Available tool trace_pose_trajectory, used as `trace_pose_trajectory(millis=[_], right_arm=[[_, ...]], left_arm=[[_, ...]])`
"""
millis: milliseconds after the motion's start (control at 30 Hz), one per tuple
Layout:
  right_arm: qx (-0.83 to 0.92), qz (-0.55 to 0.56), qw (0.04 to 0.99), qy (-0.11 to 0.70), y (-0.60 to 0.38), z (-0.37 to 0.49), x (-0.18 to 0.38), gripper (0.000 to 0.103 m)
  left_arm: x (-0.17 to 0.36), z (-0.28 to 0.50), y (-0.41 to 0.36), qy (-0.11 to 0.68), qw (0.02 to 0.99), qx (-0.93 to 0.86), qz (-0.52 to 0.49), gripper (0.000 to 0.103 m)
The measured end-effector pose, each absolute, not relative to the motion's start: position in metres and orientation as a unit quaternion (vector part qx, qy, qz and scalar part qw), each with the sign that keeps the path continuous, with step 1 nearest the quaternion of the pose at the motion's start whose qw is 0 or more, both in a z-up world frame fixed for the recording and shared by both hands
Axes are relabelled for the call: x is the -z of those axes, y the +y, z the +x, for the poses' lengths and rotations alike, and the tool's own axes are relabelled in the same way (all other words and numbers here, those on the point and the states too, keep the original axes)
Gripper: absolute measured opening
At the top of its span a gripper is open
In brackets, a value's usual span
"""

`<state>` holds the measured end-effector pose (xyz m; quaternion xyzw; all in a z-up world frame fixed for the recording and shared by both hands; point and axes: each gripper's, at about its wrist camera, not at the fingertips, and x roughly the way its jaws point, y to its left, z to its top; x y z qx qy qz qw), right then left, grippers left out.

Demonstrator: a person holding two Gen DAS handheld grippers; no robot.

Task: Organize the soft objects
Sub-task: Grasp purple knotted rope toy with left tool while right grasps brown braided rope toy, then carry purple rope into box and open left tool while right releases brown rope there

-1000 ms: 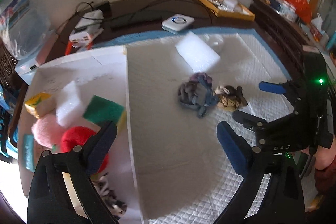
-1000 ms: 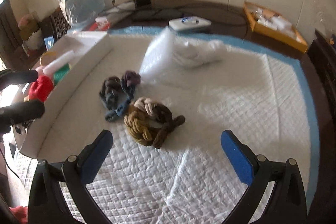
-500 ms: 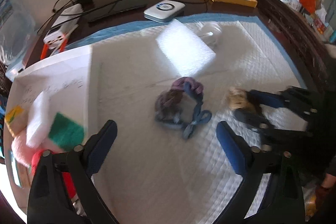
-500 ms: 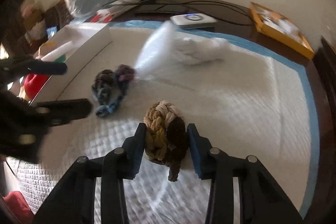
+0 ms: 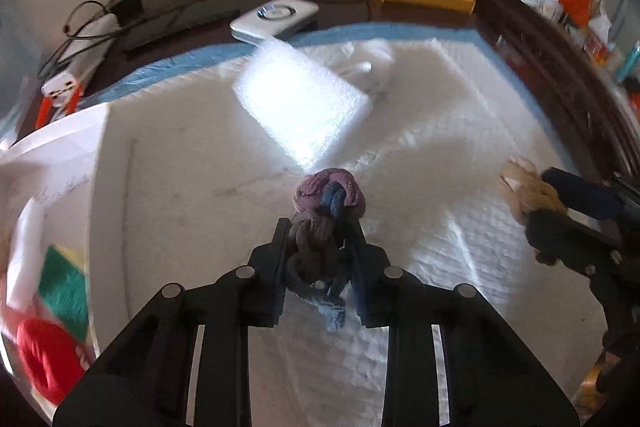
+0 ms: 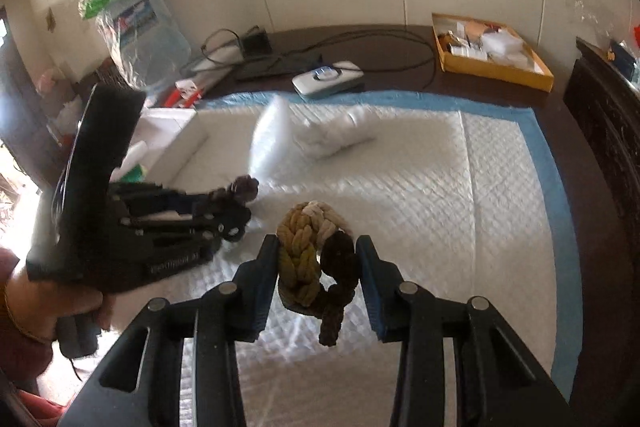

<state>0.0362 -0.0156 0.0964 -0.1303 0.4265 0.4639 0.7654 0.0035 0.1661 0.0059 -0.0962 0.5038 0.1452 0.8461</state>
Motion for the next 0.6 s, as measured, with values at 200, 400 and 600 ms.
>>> trace_pose_trajectory(millis=[200, 400, 600], right_arm=[[-0.486, -0.111, 0.770, 0.399, -0.002, 0.026, -0.119, 0.039], [-0.513, -0.108, 0.762, 0.380, 0.020, 0.009, -0.132, 0.039], [-0.539, -0.110, 0.749, 0.368, 0.038, -0.014, -0.142, 0.039]], left_arm=[[-0.036, -0.027, 0.160, 0.456, 0.868, -0.150, -0.126, 0.026], [-0.079, -0.066, 0.166, 0.417, 0.881, -0.179, -0.136, 0.026], [-0.104, -0.106, 0.180, 0.388, 0.884, -0.222, -0.138, 0.026]])
